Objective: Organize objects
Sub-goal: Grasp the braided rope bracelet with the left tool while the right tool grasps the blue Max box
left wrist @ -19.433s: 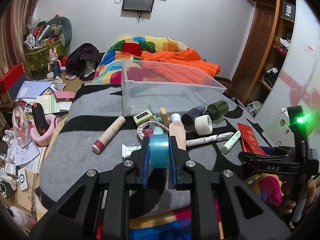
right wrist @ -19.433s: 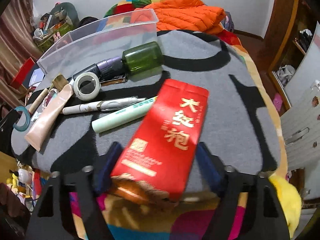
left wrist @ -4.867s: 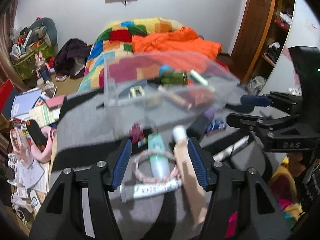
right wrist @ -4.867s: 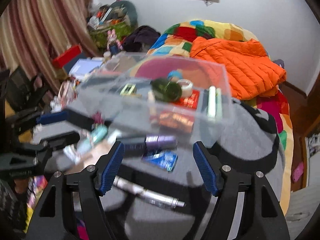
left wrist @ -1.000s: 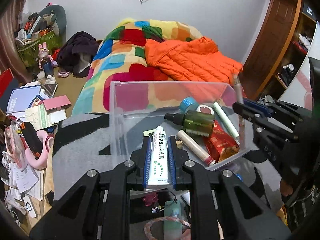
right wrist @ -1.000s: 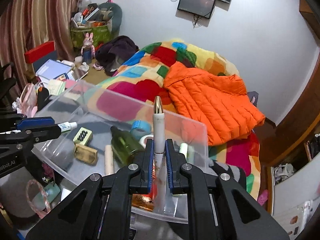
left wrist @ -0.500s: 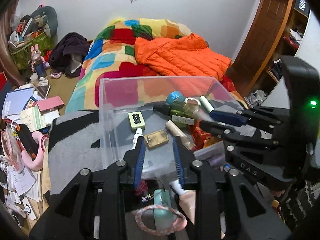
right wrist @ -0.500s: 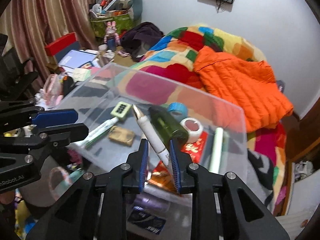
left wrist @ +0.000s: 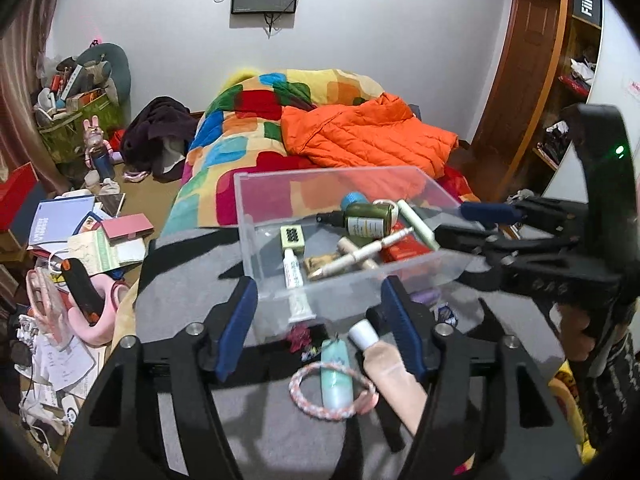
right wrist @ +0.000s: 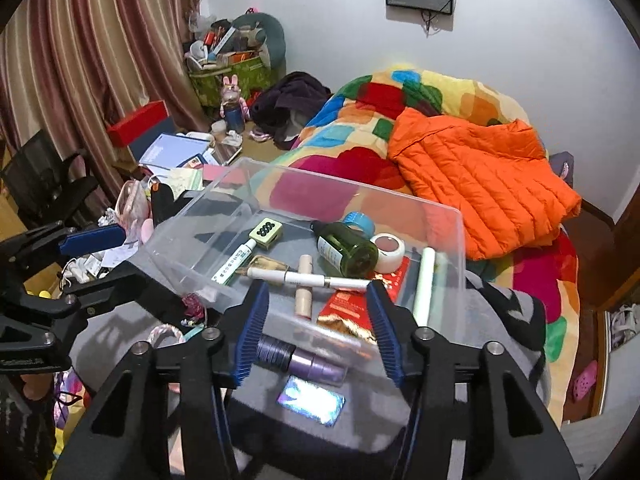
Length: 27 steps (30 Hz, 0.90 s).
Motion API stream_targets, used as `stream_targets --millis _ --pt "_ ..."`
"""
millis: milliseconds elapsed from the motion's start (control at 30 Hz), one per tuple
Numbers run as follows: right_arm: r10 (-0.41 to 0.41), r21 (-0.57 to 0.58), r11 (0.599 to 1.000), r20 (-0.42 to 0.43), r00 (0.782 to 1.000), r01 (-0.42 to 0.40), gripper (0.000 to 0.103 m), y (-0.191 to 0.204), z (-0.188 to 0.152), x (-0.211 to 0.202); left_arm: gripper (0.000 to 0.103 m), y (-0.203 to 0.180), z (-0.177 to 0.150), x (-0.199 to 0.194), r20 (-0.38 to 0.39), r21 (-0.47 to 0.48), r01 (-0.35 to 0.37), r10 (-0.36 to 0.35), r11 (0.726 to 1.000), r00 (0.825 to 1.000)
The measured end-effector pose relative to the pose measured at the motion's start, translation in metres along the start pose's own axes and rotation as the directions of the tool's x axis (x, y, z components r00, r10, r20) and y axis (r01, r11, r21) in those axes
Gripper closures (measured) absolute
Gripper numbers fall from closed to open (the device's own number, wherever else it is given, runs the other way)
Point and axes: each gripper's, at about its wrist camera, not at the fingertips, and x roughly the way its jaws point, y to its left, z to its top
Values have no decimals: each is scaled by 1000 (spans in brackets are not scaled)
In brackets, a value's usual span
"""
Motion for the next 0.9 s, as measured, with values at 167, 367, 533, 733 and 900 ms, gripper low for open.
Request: stream_targets --millis 167,367,533,733,900 --pt "-23 -5 1000 22 1000 23 44 3 -19 -12 35 2 -24 8 -53 17 -26 27 1000 998" --pt "-20 14 1000 -19 1000 20 42 5 -48 -8 35 16 -50 21 -103 -3 -55 54 998 993" --pt "8 67 998 -92 996 -2 42 3 -76 10 43 25 -65 32 -156 -33 -16 10 999 988" --pt "25 138 990 -169 985 -1 42 -1 -85 40 46 30 -72 43 -194 -68 -6 -8 998 981" --pt "-16 153 987 -166 986 42 42 1 -85 50 53 35 -73 47 -192 -91 -13 -5 996 981"
